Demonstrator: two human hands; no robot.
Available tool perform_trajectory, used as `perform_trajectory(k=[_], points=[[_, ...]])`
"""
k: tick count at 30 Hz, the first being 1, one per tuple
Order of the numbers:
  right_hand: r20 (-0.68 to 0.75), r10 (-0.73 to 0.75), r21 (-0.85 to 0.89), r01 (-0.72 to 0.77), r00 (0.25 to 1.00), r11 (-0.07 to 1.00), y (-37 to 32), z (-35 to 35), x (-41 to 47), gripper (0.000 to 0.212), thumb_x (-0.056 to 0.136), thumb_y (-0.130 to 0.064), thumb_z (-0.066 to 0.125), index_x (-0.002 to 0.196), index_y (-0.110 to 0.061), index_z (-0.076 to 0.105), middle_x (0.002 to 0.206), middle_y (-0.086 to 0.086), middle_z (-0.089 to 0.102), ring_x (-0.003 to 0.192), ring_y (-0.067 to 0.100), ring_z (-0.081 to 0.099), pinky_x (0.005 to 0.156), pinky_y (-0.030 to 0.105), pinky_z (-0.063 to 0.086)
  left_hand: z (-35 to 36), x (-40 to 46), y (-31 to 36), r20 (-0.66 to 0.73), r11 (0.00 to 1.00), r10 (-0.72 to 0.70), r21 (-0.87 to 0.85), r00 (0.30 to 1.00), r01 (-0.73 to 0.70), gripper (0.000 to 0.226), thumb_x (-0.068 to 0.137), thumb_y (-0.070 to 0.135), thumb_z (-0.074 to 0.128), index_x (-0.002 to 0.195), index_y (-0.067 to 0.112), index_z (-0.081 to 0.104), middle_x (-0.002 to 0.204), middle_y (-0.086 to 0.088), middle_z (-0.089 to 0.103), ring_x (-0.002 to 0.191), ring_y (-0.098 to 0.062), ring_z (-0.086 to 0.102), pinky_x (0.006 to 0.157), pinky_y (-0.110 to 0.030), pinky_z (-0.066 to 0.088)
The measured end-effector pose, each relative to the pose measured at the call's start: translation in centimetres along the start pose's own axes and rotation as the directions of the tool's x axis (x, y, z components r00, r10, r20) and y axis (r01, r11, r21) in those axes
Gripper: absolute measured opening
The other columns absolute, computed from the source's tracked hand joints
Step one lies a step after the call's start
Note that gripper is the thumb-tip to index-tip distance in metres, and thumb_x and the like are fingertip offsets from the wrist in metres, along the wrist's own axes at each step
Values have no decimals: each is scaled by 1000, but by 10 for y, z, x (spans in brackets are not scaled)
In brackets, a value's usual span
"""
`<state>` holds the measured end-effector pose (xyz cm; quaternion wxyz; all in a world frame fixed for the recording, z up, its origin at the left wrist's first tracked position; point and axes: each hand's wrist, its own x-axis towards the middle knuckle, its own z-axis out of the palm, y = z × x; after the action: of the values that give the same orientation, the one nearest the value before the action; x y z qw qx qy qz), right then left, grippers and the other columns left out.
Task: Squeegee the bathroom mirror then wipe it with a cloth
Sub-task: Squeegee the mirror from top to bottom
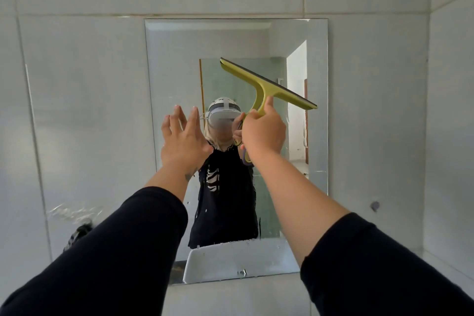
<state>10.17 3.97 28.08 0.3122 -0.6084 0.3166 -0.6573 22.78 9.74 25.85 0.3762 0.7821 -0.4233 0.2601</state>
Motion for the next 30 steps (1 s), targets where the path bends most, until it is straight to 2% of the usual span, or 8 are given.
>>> perform_trajectory(k=[3,8,12,17,20,22,26,30], points=[[8,-18,-34,19,1000,999,0,5,-6,52,99,-21,37,149,-24,25,88,-1,66,80,23,70,72,42,59,1,1,-2,-4,1000,8,-4,1000,-8,90,81,32,68,148,37,9,157,3,-8,144,-27,-9,103,-50,39],[45,-39,-75,43,998,996,0,16,-20,54,97,-27,38,148,-30,21,107,5,68,86,28,69,66,46,59,2,2,0,0,1000,3,-24,1000,-3,87,82,36,66,148,36,9,157,2,-8,144,-26,-10,103,-53,39],[119,-115,-144,131,986,981,-7,26,-34,53,98,-26,39,149,-27,23,113,9,66,96,28,65,79,46,56,5,5,-3,9,997,-1,-77,1000,2,87,83,38,65,148,36,8,157,5,-8,144,-24,-10,105,-56,37],[155,-170,-167,195,973,966,-11,29,-41,54,98,-21,41,149,-22,24,116,10,65,108,26,60,92,45,50,-2,0,-4,-131,938,-19,-347,991,-27,76,87,12,55,151,18,14,156,-4,11,142,-26,12,113,-42,25],[226,-217,-210,265,950,941,-8,30,-45,54,98,-21,41,150,-23,24,122,10,62,114,28,55,97,48,46,-8,-2,-5,-214,868,-120,-497,969,-3,69,87,0,43,150,10,16,155,-9,16,141,-28,18,117,-43,19],[242,-241,-250,300,940,920,-6,31,-45,54,98,-23,40,150,-24,23,116,11,64,110,29,57,92,49,49,-11,-1,-5,-237,837,-191,-546,952,32,64,90,1,38,150,11,16,155,-8,14,141,-28,18,117,-41,19],[299,-297,-320,388,907,864,1,26,-39,54,99,-24,40,150,-27,22,107,12,65,102,29,59,80,40,50,-14,2,-8,-268,848,-226,-527,936,54,57,94,7,35,149,10,18,155,-8,15,138,-29,22,113,-37,22],[414,-383,-333,529,826,780,3,26,-45,55,98,-25,43,149,-29,25,111,11,64,109,31,57,93,46,48,-13,4,-12,-294,867,-231,-494,928,59,54,95,13,37,147,11,23,152,-7,19,136,-31,23,111,-40,27]])
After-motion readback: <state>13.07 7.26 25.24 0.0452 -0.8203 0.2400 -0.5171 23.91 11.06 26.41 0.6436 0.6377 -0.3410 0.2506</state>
